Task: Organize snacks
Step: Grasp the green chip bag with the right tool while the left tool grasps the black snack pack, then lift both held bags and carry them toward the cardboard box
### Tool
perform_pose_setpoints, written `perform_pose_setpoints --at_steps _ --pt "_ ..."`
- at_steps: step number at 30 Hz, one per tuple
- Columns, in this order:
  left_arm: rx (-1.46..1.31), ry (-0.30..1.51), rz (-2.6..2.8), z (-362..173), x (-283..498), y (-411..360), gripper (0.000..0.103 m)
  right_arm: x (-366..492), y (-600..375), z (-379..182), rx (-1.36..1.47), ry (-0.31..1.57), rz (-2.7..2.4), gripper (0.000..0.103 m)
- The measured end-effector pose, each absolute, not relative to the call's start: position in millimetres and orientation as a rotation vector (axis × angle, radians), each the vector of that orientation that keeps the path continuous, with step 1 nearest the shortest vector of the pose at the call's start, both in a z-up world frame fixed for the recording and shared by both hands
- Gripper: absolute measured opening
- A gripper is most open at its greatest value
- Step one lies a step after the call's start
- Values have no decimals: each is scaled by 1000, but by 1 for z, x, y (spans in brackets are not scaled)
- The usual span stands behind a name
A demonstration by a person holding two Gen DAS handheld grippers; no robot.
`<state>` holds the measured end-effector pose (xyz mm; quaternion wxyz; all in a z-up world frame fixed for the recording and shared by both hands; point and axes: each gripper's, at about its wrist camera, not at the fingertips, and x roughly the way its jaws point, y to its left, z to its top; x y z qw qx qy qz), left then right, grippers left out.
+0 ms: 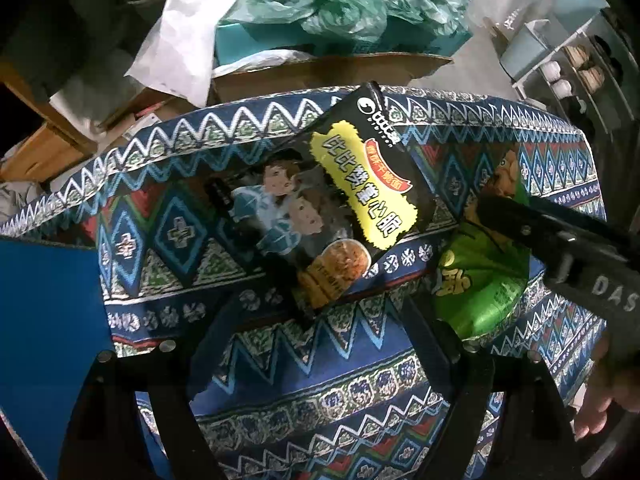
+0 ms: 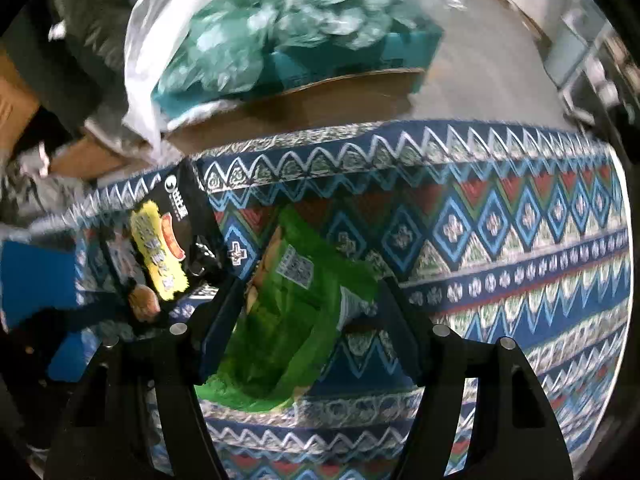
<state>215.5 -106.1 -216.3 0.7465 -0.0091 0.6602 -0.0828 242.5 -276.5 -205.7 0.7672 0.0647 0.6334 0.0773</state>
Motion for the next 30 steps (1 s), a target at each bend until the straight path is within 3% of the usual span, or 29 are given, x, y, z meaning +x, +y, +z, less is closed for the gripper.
perform_pose_setpoints --at_steps 8,14,15,16,20,30 --pt "9 1408 -184 -198 212 -95 85 219 -283 -211 299 1432 86 69" --pt "188 1341 -219 -184 219 -106 85 218 -278 -225 371 1455 76 69" --pt "213 1338 -229 -184 220 -108 85 219 -276 -228 367 1460 84 68" --pt "242 1336 -243 -183 223 -111 85 219 -275 -229 357 1463 92 56" --pt "316 1327 -299 -182 232 -119 85 223 -272 -230 293 1467 133 42" --pt "469 1352 -428 -205 251 -143 86 218 -289 -213 91 1426 137 39"
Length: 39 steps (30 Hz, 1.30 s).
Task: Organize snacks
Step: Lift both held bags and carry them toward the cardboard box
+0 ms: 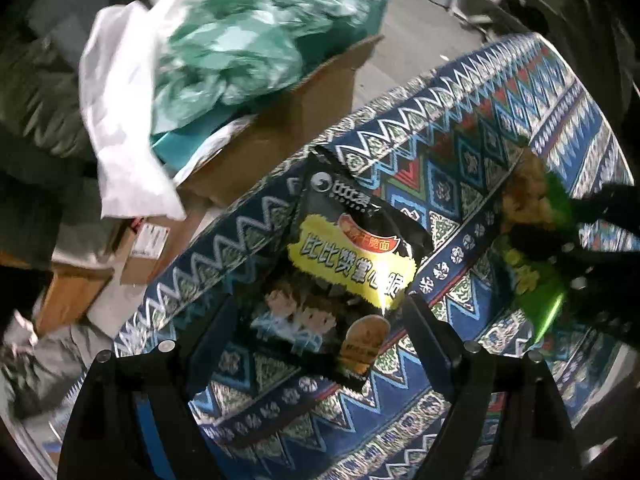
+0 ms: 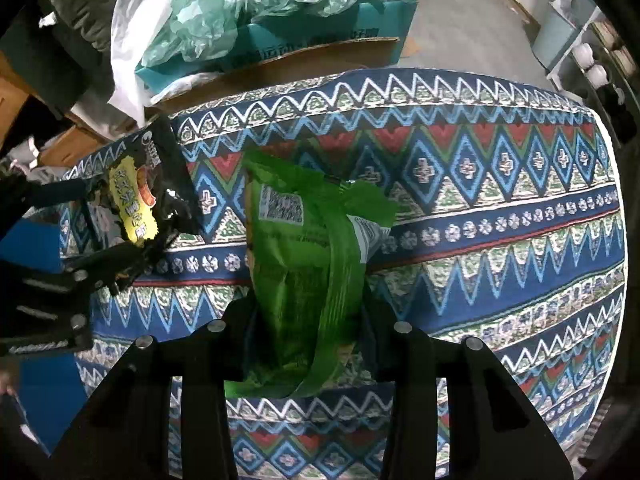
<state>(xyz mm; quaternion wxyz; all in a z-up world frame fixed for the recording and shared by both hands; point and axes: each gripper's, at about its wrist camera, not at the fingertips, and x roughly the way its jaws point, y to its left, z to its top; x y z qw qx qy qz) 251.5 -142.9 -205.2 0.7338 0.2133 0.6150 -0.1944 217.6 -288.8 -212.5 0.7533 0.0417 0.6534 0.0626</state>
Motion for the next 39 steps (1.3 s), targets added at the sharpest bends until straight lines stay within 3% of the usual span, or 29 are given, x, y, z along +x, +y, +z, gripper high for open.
perform_pose_setpoints --at_steps 17,23,39 --pt "553 1332 -409 -229 256 -155 92 210 -288 -232 92 1478 113 51" --pt "459 1314 -406 -218 250 -146 68 208 -288 -236 110 1468 144 40" --pt "221 1326 -317 -181 205 -120 67 200 -280 -192 52 1390 201 37"
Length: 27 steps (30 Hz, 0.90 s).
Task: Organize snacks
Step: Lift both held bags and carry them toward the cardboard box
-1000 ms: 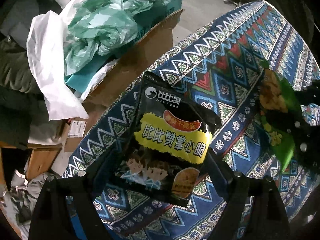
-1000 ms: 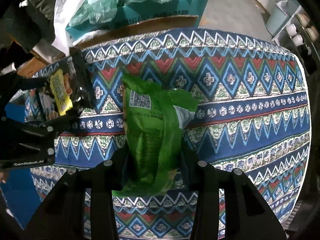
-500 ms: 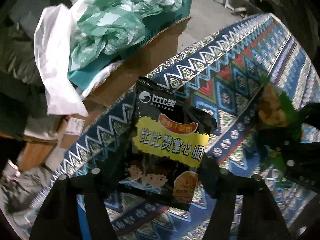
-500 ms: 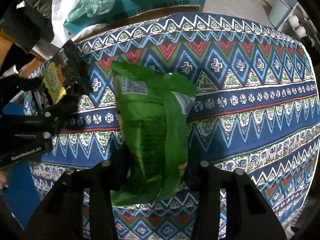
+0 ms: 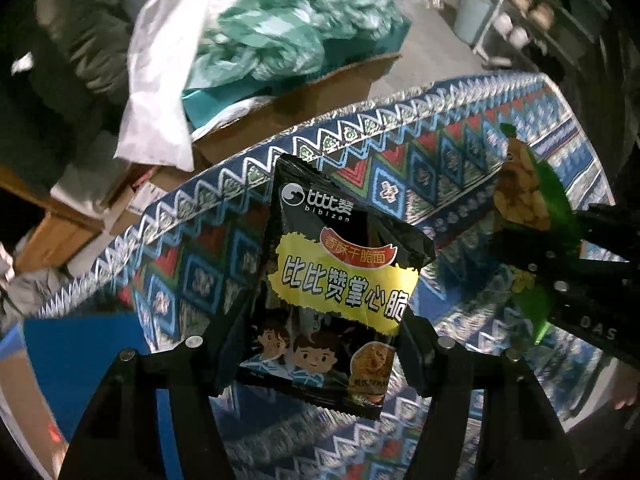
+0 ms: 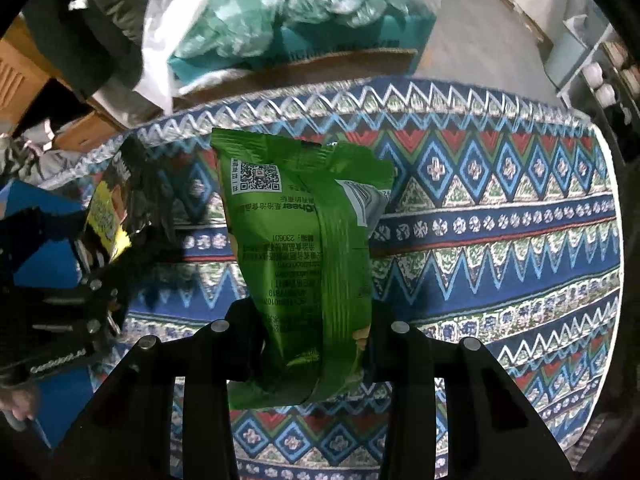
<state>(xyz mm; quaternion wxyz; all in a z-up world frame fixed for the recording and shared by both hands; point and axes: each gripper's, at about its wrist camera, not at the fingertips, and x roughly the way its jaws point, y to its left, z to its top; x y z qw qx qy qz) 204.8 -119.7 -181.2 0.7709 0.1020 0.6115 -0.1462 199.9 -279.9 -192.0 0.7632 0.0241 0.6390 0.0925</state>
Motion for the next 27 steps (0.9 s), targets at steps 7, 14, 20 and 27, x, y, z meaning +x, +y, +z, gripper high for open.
perform_pose_setpoints --at_steps 7,14,20,27 --pt "161 1273 -290 -147 183 -112 67 190 -269 -158 -7 1334 232 37" --pt "102 1228 -249 -121 166 -98 67 174 -262 -125 -48 1280 275 37" --pt "45 1190 -217 -98 148 -83 67 163 -249 -102 -64 1238 323 37" --pt "-4 1132 -200 -70 125 -68 67 149 -234 -73 -76 1191 387 37"
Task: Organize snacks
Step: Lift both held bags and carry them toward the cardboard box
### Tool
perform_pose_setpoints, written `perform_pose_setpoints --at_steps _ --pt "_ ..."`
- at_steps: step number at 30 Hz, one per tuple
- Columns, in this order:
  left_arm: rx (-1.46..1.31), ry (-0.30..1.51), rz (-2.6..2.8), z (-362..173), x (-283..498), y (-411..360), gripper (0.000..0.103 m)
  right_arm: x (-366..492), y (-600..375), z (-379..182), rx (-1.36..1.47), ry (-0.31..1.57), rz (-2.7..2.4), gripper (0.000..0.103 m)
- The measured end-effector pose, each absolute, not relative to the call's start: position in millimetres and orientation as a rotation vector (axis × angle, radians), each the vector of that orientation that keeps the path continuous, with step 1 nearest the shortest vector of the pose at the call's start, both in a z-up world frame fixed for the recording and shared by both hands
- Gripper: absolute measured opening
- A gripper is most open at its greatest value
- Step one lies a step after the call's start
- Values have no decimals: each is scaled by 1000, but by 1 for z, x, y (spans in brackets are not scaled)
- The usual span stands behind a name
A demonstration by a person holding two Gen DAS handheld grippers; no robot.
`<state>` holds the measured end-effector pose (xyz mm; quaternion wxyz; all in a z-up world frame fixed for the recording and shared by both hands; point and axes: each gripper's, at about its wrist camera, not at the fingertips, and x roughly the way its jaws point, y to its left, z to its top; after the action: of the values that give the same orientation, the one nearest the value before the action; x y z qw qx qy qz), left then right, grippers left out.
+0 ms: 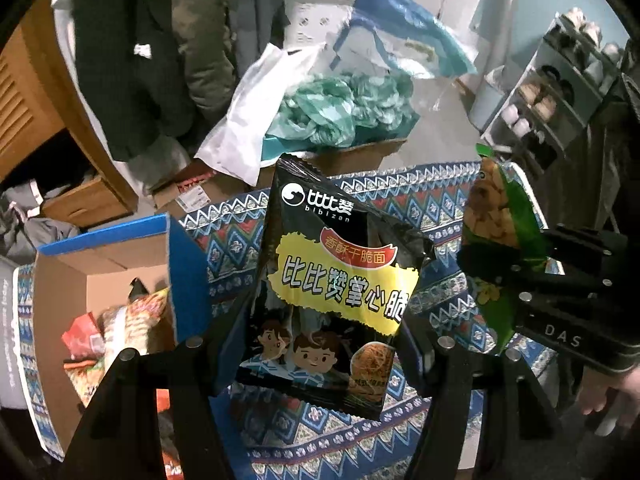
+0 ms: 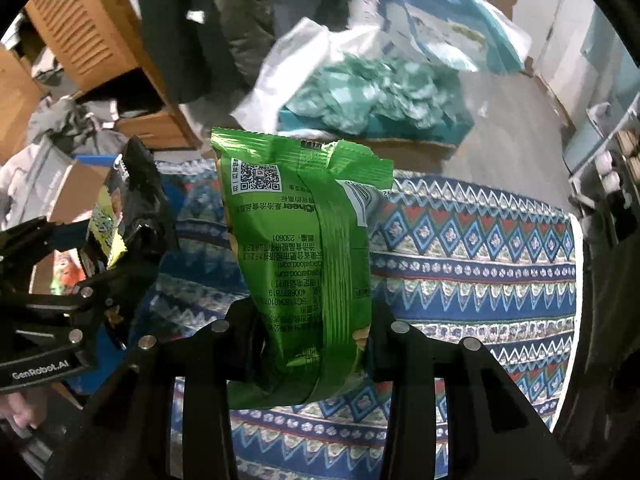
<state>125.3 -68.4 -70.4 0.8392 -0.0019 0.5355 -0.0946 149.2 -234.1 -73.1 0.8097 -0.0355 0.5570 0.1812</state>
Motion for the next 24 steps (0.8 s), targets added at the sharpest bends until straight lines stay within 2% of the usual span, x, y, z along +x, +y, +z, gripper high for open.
perform_pose_setpoints --at_steps 11,24 --pt "-53 1051 -153 -40 94 -37 67 132 -208 -47 -97 1138 476 37" --pt "-134 1008 -72 -30 64 16 67 117 -162 -28 -118 1107 573 37"
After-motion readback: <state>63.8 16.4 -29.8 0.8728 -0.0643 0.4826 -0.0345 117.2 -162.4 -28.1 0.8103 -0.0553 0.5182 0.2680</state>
